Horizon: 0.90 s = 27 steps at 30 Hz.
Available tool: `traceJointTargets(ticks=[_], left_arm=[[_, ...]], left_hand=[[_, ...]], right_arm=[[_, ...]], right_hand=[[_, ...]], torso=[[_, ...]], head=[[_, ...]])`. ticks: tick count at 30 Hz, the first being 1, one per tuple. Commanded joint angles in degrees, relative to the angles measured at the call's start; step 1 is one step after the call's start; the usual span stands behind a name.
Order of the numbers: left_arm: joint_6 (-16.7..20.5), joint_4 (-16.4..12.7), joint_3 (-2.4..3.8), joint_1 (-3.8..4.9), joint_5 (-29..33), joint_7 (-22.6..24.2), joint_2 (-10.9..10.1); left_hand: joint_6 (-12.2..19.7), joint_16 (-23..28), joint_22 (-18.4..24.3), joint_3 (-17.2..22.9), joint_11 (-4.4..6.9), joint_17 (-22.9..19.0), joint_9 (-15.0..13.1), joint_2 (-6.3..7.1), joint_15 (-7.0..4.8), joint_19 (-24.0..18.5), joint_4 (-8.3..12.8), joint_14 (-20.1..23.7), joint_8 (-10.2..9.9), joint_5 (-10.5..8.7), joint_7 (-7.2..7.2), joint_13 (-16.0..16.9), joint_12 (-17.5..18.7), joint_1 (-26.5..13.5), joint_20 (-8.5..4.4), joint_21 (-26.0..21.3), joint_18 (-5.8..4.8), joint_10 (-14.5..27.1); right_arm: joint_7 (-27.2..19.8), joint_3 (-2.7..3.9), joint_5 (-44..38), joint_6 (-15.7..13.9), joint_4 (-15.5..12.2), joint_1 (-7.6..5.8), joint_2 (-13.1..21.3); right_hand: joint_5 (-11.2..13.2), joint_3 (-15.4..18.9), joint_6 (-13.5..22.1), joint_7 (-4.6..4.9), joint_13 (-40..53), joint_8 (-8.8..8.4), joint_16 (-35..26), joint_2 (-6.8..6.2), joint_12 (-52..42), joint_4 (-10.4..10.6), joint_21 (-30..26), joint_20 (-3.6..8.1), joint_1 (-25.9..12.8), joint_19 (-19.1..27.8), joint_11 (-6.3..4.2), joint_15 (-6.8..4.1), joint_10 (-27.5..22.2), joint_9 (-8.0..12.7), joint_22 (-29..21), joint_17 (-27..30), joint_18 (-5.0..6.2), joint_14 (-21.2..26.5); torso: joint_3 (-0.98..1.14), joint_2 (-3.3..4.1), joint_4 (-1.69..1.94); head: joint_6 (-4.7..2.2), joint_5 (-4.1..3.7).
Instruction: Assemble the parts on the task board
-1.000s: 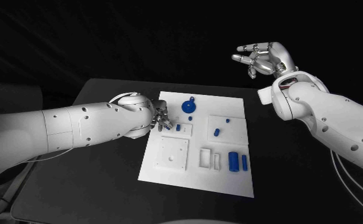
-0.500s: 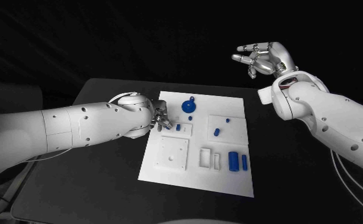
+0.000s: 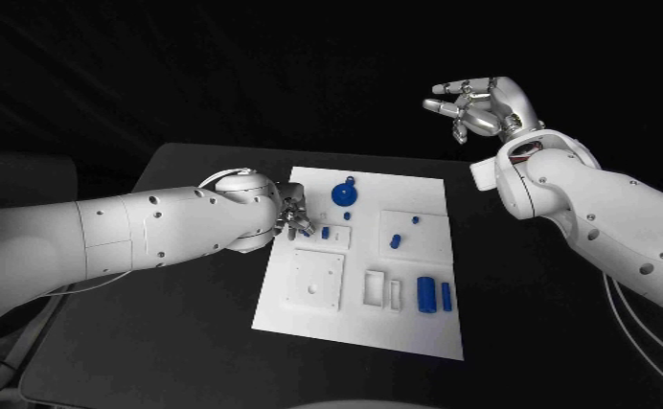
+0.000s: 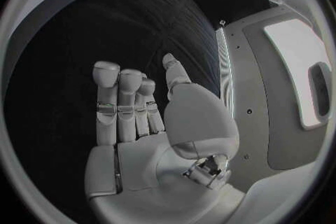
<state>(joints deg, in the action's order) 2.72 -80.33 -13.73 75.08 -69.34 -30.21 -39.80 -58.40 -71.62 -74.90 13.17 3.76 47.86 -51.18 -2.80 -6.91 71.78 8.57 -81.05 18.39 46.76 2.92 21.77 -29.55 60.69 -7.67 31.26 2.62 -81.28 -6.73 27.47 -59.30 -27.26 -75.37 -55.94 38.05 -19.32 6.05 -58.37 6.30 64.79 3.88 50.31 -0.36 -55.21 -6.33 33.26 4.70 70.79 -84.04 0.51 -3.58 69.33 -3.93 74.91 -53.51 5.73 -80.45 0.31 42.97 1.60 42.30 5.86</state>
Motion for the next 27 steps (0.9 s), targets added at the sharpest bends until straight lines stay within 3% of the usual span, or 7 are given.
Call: traceJointTargets(ticks=[1, 7, 27], left_arm=[[-1.01, -0.03, -0.01, -0.1, 0.37, 0.48, 0.31], [-1.51, 0.18, -0.01, -0.3, 0.7, 0.5, 0.64], [-1.97, 0.31, -0.01, -0.55, 0.88, 0.52, 0.9]], left_hand=[[-2.45, 0.28, -0.96, 6.14, 0.13, 0.13, -0.14, -0.11, 0.13, 0.34, 5.95, -0.4, 0.43, -0.59, -2.45, 0.06, 0.19, -0.1, -0.01, -0.28, 0.52, -0.49], [-2.88, 0.14, -0.9, 5.79, 0.18, 0.53, -0.28, 0.23, 0.09, 0.57, 4.85, -0.48, 0.6, -2.0, -2.74, 0.03, 0.3, 0.09, -0.03, -0.8, 0.31, -0.82], [-3.97, 0.05, -0.97, 5.48, 0.29, 1.29, -0.75, 1.52, -0.01, 1.09, 2.6, -0.82, 0.71, -3.31, -3.26, 0.07, 0.62, 0.82, -0.09, -1.54, 0.05, -1.62]], right_arm=[[-0.24, 0.03, -0.16, 0.79, -0.04, 0.0, -0.04], [-0.28, 0.03, -0.16, 0.76, -0.07, 0.0, 0.01], [-0.34, 0.03, -0.16, 0.8, 0.0, 0.03, 0.05]], right_hand=[[-0.26, -0.33, -0.48, -0.08, 0.05, -0.27, 0.31, 0.27, -0.22, -0.14, 0.26, 0.01, -0.13, -2.82, -0.17, -0.1, 0.3, 0.07, 2.07, -0.03, 0.95, -0.25], [-0.26, -0.33, -0.48, -0.08, 0.05, -0.27, 0.31, 0.27, -0.22, -0.14, 0.26, 0.01, -0.13, -2.82, -0.17, -0.1, 0.3, 0.07, 2.07, -0.03, 0.95, -0.25], [-0.4, -0.4, -0.47, -0.08, 0.06, -0.27, 0.27, 0.34, -0.23, -0.1, 0.24, 0.01, -0.19, -2.82, -0.17, -0.11, 0.31, 0.07, 2.04, -0.01, 0.96, -0.25]], torso=[[0.02, 0.03, -0.04], [0.03, 0.03, -0.04], [-0.04, 0.01, 0.04]], head=[[0.04, -0.04], [0.05, -0.29], [0.38, -0.67]])
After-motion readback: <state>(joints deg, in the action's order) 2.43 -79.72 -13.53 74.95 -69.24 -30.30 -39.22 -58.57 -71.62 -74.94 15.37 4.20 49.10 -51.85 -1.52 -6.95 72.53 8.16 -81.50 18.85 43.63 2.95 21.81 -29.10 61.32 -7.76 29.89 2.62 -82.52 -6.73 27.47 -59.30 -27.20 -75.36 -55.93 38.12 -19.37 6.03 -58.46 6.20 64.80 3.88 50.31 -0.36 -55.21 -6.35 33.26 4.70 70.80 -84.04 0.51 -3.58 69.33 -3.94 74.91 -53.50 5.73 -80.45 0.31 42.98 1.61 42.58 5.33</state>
